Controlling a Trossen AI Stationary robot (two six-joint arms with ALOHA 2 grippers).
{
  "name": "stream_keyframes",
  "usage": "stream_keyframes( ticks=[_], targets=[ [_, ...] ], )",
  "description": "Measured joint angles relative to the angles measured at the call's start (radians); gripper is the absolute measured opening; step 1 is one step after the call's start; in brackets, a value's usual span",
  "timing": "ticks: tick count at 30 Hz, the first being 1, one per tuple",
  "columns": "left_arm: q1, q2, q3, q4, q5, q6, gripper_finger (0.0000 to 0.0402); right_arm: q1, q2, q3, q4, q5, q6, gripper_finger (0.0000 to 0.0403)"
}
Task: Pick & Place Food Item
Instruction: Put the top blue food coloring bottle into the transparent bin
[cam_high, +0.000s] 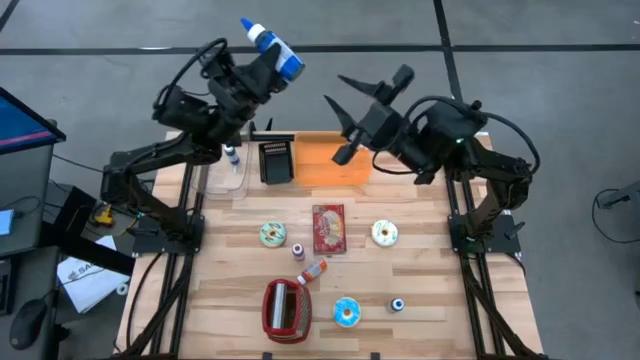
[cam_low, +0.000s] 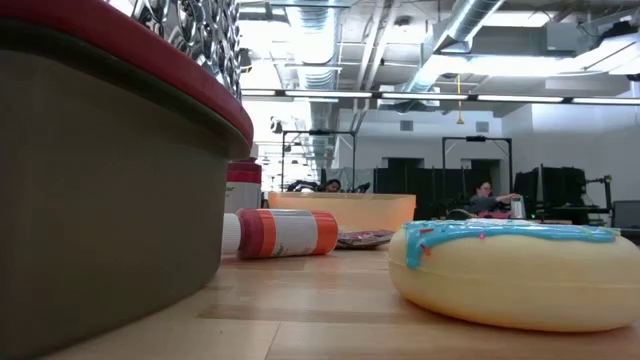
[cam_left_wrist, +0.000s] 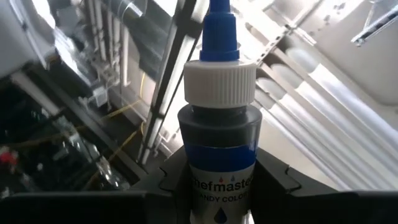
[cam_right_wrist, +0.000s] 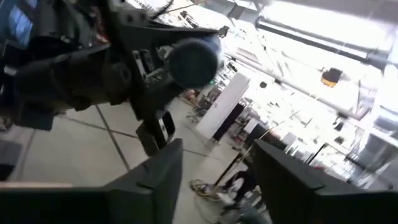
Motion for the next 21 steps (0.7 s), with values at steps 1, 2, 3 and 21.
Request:
stream_keyframes(
  ticks=[1,2,3,21],
  targets=[
    [0.005,0.003,-0.001,-0.009,0.007,-0.022,0.0110,-0.001,0.000,0.000,-0.002,-0.001,-0.024,0.0201],
    [0.007,0.009,-0.001,-0.007,0.010,-0.043,0.0111,-0.001,0.001,0.000,-0.004,-0.005,-0.042,0.0214],
    [0.007,0.015,-0.001,-0.003,0.011,-0.067,0.0112,-0.001,0.003,0.000,-0.007,-0.018,-0.055,0.0224],
    [0.049,0.095,-0.001,-0.035,0.142,-0.380,0.0111,-0.023,0.000,0.000,-0.078,-0.097,-0.264,0.0240]
  ],
)
